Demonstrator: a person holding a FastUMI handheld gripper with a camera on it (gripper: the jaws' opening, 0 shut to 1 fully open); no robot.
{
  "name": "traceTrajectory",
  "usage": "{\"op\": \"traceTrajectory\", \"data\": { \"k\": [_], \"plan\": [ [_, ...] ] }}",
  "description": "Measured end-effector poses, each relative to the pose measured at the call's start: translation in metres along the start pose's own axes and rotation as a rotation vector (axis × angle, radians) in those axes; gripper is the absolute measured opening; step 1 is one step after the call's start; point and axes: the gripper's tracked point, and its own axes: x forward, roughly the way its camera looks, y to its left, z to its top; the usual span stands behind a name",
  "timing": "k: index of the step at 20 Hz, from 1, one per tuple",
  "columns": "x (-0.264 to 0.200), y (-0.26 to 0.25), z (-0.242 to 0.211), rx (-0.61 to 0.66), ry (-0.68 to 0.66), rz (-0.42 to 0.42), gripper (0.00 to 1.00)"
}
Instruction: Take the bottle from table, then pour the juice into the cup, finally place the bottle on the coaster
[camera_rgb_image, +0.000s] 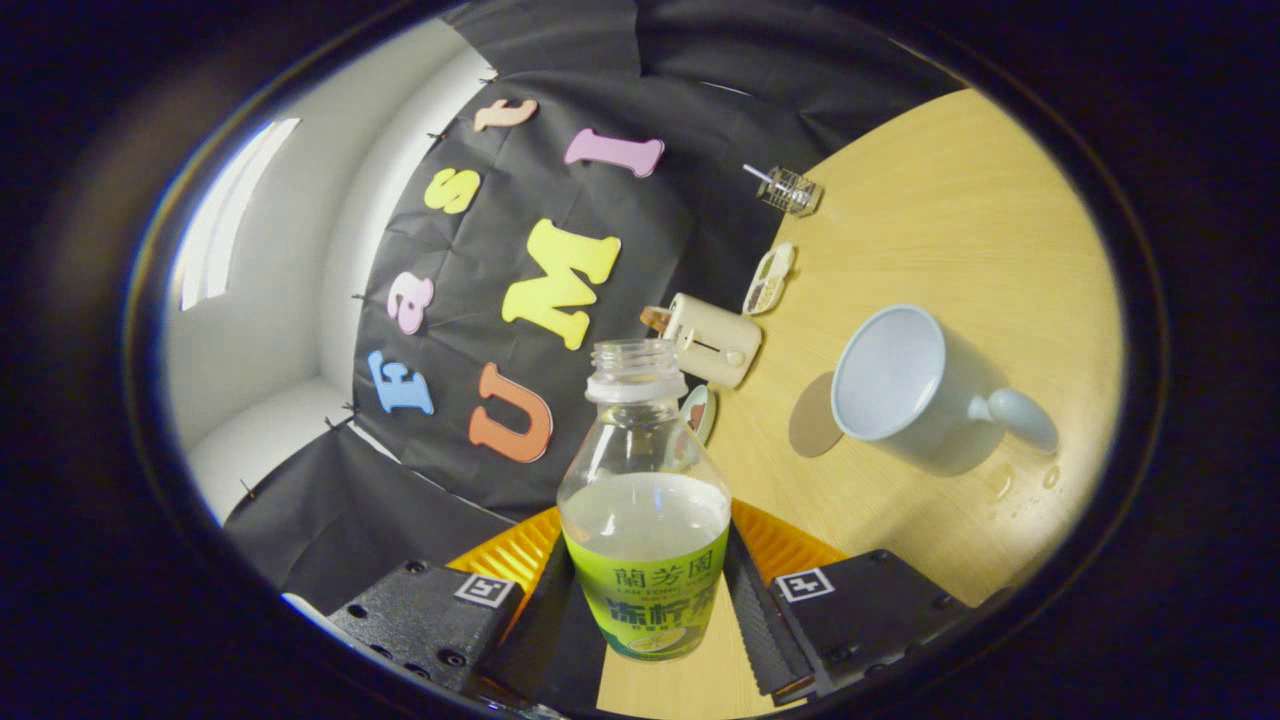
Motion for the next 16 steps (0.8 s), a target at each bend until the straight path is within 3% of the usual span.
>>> {"op": "traceTrajectory", "data": {
  "k": [16],
  "plan": [
    [0.009, -0.022, 0.019, 0.458, 0.032, 0.028, 0.79]
  ]
}}
